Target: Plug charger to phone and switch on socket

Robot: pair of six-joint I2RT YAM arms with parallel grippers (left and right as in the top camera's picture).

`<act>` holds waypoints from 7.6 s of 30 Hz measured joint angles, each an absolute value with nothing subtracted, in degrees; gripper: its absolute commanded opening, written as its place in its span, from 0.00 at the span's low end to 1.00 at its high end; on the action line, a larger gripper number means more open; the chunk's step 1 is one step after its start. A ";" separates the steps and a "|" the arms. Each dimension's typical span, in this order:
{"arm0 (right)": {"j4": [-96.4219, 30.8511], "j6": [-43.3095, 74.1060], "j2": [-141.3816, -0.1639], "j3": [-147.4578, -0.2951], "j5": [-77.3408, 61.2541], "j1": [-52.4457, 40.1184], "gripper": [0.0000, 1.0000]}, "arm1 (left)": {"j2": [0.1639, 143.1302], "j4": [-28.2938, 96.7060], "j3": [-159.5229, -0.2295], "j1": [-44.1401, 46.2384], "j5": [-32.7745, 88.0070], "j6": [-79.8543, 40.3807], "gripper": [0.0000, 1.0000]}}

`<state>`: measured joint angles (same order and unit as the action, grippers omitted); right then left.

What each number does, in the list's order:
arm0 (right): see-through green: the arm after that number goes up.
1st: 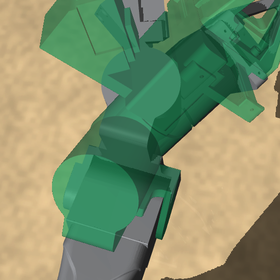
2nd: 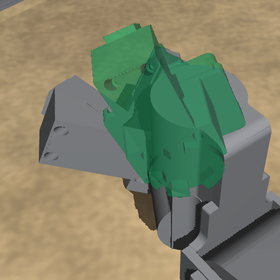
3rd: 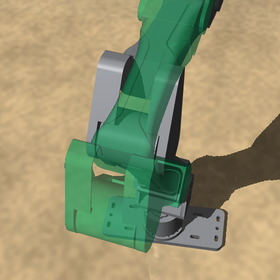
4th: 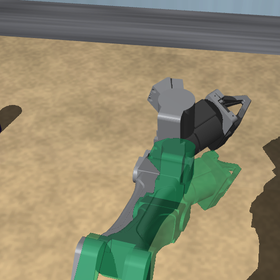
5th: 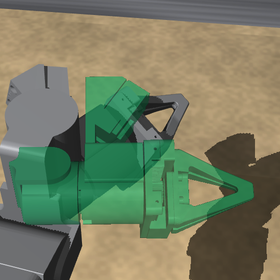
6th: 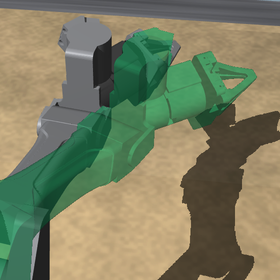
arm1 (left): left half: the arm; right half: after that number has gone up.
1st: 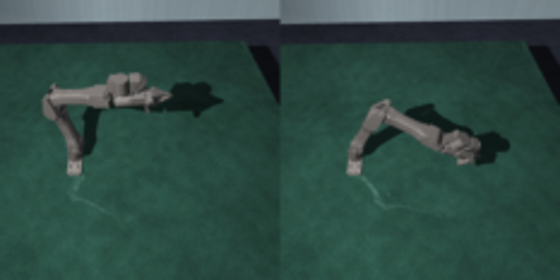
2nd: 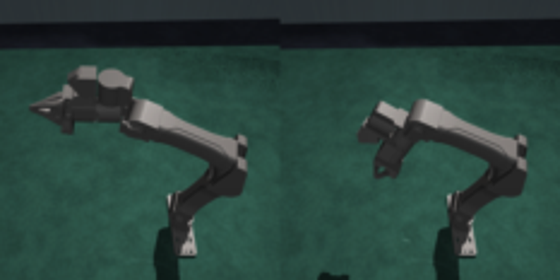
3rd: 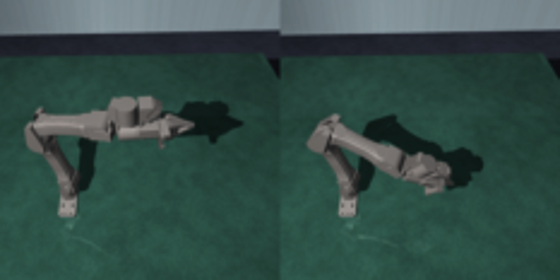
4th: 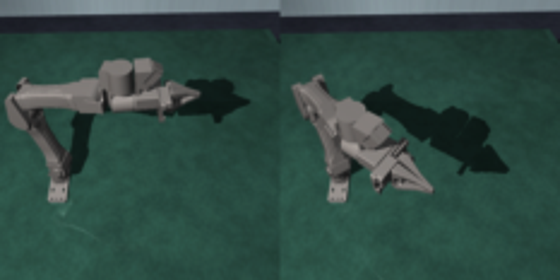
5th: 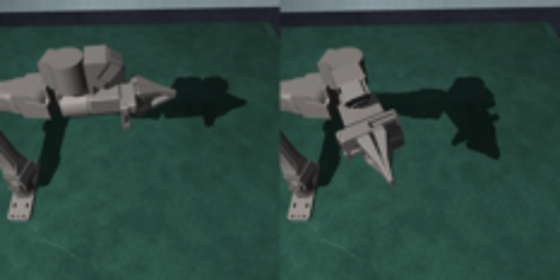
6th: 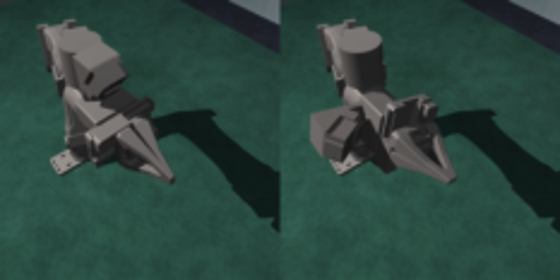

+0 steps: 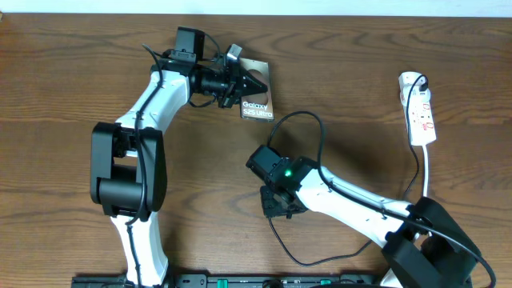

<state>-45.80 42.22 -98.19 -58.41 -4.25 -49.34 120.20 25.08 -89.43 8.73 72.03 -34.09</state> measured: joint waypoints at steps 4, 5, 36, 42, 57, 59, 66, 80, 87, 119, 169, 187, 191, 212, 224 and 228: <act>-45.43 42.98 -100.49 -58.41 -4.27 -48.40 0.43 | 120.20 25.12 -89.43 6.96 73.43 -34.09 0.07; -45.41 43.00 -100.88 -58.41 -4.36 -48.12 0.40 | 120.20 25.12 -89.43 6.37 73.73 -34.09 0.07; -41.89 46.22 -104.18 -59.22 -11.84 -39.46 0.01 | 120.20 25.12 -89.43 4.38 74.89 -34.04 0.07; -48.12 40.88 -104.51 -60.25 -5.56 -29.67 0.01 | 120.20 25.12 -89.43 4.38 74.89 -34.04 0.07; -47.64 31.55 -104.51 -60.62 -4.71 -18.17 0.34 | 120.20 25.12 -89.43 4.38 74.87 -34.04 0.08; -47.29 32.05 -104.51 -60.62 -4.71 -18.17 0.32 | 120.20 25.12 -89.43 4.38 74.87 -34.02 0.07; -45.41 35.35 -104.51 -60.62 -4.69 -18.17 0.24 | 120.20 25.12 -89.43 4.38 74.87 -34.00 0.07; -43.29 37.06 -104.51 -60.51 -4.69 -18.83 0.11 | 120.20 25.12 -89.43 4.38 74.87 -34.00 0.07; -43.22 37.08 -104.51 -60.42 -4.67 -18.83 0.07 | 120.20 25.12 -89.43 4.38 74.87 -34.00 0.07; -37.47 -6.83 -98.91 -59.83 -57.87 -2.50 0.01 | 114.96 15.90 -89.36 4.16 72.60 -28.29 0.08; -37.36 -8.12 -84.03 -59.22 -87.85 -5.65 0.01 | 100.84 3.09 -83.90 19.62 60.27 -48.12 0.07; -55.57 -16.97 -84.03 -56.86 -87.44 -5.06 0.01 | 106.67 -43.72 -69.69 18.68 65.78 -67.90 0.07; -51.88 -15.59 -84.03 -56.60 -87.50 -3.57 0.01 | 106.67 -50.76 -69.67 19.59 67.00 -74.28 0.07; -39.68 -1.67 -84.03 -56.47 -87.64 -2.07 0.01 | 106.65 -52.51 -69.67 21.87 68.45 -80.18 0.08; -39.64 -1.39 -84.03 -56.47 -86.96 -3.95 0.01 | 106.65 -52.49 -69.67 21.87 67.16 -80.77 0.07; -39.62 -0.93 -84.03 -56.47 -86.43 -3.95 0.01 | 106.65 -52.51 -69.67 21.87 67.20 -80.55 0.07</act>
<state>-39.62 -0.93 -84.03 -56.47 -86.43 -3.95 106.65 -52.51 -69.67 21.87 67.20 -80.55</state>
